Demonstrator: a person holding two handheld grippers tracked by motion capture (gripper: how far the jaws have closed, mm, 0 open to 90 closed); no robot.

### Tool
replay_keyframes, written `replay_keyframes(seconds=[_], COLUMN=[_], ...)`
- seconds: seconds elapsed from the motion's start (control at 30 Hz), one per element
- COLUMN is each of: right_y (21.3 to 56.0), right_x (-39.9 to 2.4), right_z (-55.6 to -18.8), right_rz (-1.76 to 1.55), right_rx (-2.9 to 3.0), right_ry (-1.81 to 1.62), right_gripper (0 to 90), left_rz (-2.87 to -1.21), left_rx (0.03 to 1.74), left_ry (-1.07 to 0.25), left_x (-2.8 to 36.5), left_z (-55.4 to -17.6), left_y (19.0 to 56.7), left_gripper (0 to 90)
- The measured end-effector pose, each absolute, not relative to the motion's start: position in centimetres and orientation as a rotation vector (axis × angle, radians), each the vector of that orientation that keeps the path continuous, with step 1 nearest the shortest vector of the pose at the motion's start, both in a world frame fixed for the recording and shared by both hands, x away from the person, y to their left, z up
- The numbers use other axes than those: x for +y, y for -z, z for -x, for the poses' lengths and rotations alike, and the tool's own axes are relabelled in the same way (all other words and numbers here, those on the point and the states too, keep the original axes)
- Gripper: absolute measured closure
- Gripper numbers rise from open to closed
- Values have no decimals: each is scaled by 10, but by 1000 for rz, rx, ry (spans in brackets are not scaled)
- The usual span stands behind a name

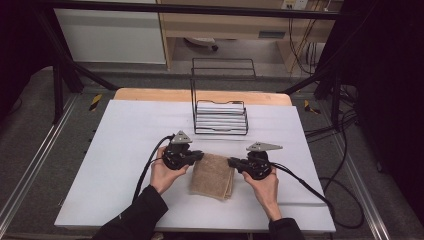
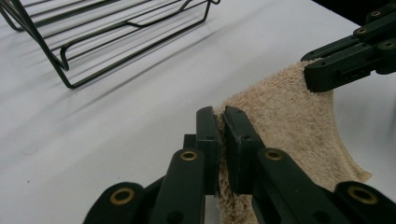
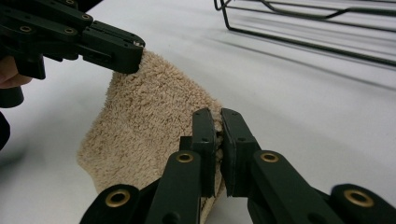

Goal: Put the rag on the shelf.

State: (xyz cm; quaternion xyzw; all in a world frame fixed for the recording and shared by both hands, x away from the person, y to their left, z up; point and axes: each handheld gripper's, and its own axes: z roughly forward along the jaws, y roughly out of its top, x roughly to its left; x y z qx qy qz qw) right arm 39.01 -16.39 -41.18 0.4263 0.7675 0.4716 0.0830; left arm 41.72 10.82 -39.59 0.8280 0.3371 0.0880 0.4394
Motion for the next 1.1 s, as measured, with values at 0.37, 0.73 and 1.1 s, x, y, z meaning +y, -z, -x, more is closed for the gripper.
replay_keyframes(seconds=[0.37, 0.73, 1.1], right_y=[394, 380, 368], right_x=[-170, -173, -175], right_z=[-383, -377, -371], right_rz=[-1205, -1139, -1097], right_rx=[2235, 2203, 2169], right_ry=[-1453, -1467, -1492], right_gripper=[852, 855, 856], left_rz=[-2023, -1986, -1936], left_rx=[798, 772, 758], left_ry=[-258, -286, -305], left_x=[106, 105, 107], left_z=[-408, -402, -395], left_y=[381, 371, 359], left_gripper=[846, 848, 852])
